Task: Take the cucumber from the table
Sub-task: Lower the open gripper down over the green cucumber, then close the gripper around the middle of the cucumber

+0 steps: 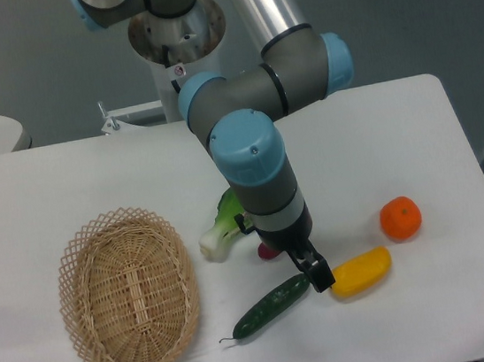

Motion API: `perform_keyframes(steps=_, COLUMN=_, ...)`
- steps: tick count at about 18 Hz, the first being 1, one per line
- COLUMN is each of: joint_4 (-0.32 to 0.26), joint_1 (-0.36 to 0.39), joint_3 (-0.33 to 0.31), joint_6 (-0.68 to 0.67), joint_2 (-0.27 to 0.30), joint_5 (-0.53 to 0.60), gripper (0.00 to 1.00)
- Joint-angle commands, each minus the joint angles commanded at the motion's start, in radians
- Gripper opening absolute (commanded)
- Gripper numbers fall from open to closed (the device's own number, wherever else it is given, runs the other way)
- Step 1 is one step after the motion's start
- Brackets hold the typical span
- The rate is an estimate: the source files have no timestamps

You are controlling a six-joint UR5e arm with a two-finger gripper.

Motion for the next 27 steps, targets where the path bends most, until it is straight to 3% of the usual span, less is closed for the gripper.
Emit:
perform_keyframes(steps=8, joint_4=0.009, joint_1=0.005, joint_3=0.000, joint_6=-0.044, joint_2=-0.003, joint_5=-0.099, gripper=1.00)
perform_keyframes(steps=11, joint_4=0.012, joint_1=0.006, joint_3=-0.006, joint_6=-0.153, joint_2=-0.011, joint_5=-0.185, gripper=1.00)
perform_keyframes(steps=16, joint_4=0.018, joint_1=-0.008, joint_3=-0.028, joint_6=-0.276, joint_2=-0.038, joint_5=-0.199, gripper=1.00)
perform_keyframes(steps=20, joint_4=0.069, joint_1=-0.025, joint_3=-0.041, joint_6=-0.296, joint_2=-0.069, joint_5=-0.193, gripper=1.00)
perform_keyframes(steps=27, joint_4=0.068, joint_1=-0.041, joint_3=-0.043, joint_6=-0.279, joint_2=-0.117, joint_5=-0.040, gripper=1.00)
